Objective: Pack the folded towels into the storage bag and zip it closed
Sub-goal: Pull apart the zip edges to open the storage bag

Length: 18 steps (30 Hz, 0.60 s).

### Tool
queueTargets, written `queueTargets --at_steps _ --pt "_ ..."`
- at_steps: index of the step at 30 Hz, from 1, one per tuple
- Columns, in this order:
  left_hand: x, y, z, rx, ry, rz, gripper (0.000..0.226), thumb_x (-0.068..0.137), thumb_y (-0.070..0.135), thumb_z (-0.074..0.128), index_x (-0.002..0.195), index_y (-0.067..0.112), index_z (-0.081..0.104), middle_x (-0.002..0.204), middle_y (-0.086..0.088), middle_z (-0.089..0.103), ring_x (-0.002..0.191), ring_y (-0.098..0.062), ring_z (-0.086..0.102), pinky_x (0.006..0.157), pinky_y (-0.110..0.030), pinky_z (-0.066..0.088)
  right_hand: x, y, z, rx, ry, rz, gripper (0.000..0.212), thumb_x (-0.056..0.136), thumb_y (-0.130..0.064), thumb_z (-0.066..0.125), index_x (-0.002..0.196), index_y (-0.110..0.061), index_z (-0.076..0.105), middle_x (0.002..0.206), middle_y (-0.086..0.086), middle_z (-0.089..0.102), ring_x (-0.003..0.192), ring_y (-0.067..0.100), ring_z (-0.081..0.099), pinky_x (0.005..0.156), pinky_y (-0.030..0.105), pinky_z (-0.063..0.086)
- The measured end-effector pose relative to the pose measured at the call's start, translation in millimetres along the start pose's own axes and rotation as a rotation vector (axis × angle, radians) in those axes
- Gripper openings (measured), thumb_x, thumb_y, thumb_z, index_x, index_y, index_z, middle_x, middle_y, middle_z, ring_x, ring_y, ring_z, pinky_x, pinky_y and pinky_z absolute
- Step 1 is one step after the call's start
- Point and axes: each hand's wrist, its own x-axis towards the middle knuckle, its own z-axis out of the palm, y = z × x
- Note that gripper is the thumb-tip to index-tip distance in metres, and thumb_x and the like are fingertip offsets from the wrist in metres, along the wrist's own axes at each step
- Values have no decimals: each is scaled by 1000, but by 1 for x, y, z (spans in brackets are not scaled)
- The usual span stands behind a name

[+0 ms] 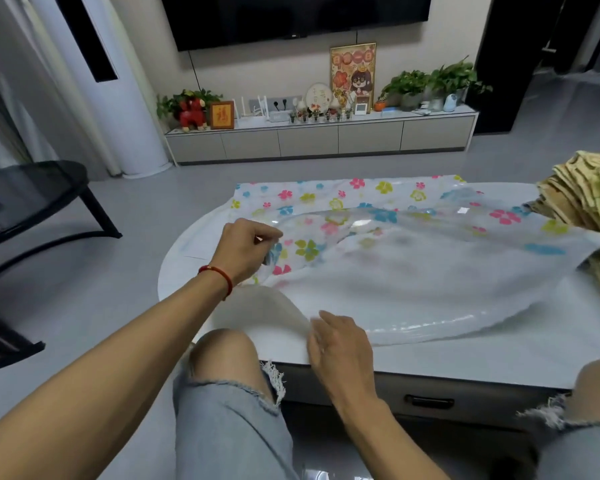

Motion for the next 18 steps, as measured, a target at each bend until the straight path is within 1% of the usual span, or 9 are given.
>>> queueTargets --at_steps 2,3,6,8,11,13,14,16,18 --pt "-4 1 -4 -56 -99 20 27 90 13 66 114 19 74 115 2 73 78 -3 68 84 -28 58 18 -16 -2 10 66 -42 37 81 -20 84 116 -13 76 93 5 78 79 32 72 65 40 60" --pt "-8 -1 -7 -70 -157 38 33 87 15 68 118 24 72 118 6 71 81 -3 67 85 -28 58 29 -24 -2 37 79 -69 38 87 -21 79 123 -14 74 96 7 79 83 34 72 68 42 60" --pt "-25 -13 -14 16 -308 124 51 83 16 68 128 39 61 123 14 60 89 -5 58 80 -20 54 53 -32 1 66 -17 -70 26 103 -27 50 120 -25 71 103 6 77 95 36 69 75 44 55" --pt "-34 -23 -13 248 -344 237 46 88 14 61 127 37 62 118 7 60 97 -11 56 82 -20 47 54 -31 2 83 7 -92 24 103 -26 50 111 -20 72 101 7 77 92 38 69 73 46 56" --pt "-33 -29 -14 439 -259 314 38 91 4 54 119 22 71 115 -8 72 107 -30 64 90 -34 50 47 -31 5 81 38 -145 16 98 -21 63 102 -16 77 95 11 77 85 41 71 64 47 59" --pt "-20 -27 -18 466 -169 275 37 91 1 54 119 17 71 117 -12 72 109 -36 65 93 -43 52 36 -26 13 69 38 -145 10 91 -16 71 93 -12 80 89 15 76 79 43 70 60 47 60" --pt "-11 -25 -22 472 -131 248 37 91 0 55 120 16 71 118 -13 72 110 -37 64 95 -43 52 30 -21 18 66 21 -134 10 90 -15 71 89 -10 79 86 15 74 78 42 69 62 45 58" --pt "10 -22 -29 477 -61 204 34 92 -1 56 120 14 71 114 -16 73 103 -39 66 93 -40 51 17 -9 29 51 -44 -121 21 97 -21 62 86 -12 77 84 7 67 85 35 63 75 41 50" --pt "28 -18 -36 489 -48 173 32 93 1 57 121 12 69 111 -18 73 94 -38 66 87 -39 53 7 1 36 70 -113 -85 33 104 -29 50 89 -14 76 90 3 61 97 28 56 94 40 42"
